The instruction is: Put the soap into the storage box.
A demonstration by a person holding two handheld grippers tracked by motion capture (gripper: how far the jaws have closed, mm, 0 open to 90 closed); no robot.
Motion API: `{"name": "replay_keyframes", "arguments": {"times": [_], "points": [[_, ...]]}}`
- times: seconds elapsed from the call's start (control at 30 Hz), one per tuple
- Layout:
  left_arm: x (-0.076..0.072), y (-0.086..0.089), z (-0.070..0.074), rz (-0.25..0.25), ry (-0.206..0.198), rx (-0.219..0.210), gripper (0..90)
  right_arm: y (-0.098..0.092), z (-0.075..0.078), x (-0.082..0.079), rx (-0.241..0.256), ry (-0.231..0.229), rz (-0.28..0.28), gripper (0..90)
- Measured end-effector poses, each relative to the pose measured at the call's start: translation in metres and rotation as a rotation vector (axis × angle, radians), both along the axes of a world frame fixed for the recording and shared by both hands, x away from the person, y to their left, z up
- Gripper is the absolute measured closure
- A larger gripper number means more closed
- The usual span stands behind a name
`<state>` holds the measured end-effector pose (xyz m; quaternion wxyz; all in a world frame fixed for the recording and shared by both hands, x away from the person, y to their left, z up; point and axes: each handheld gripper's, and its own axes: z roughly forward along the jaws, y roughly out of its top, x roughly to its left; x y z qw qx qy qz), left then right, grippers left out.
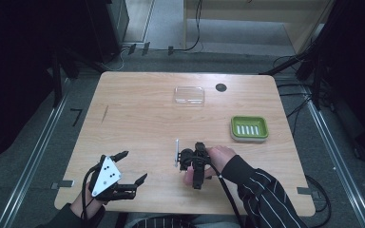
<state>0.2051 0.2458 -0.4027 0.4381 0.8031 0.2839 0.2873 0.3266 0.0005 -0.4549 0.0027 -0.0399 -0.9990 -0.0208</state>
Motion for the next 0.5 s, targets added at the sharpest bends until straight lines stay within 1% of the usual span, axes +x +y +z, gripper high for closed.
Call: {"name": "replay_keyframes", "arguments": {"times": [0.13,0.23,0.5], "points": [[-0.0001,0.0003,0.0002,0.001,0.0,0.001,14.0,0.005,-0.0046,0.0008,-0.01,0.001,0.006,0.0],[-0.0002,0.0004,0.0002,0.001,0.001,0.001,14.0,0.0073,-0.0056,0.0007,-0.024,-0.004,-0.006,0.0],[-0.0003,0.0005,0.0001,0.0,0.001,-0.001,14.0,0.0098,-0.0086,0.0009,-0.026,-0.007,0.0,0.0]]}}
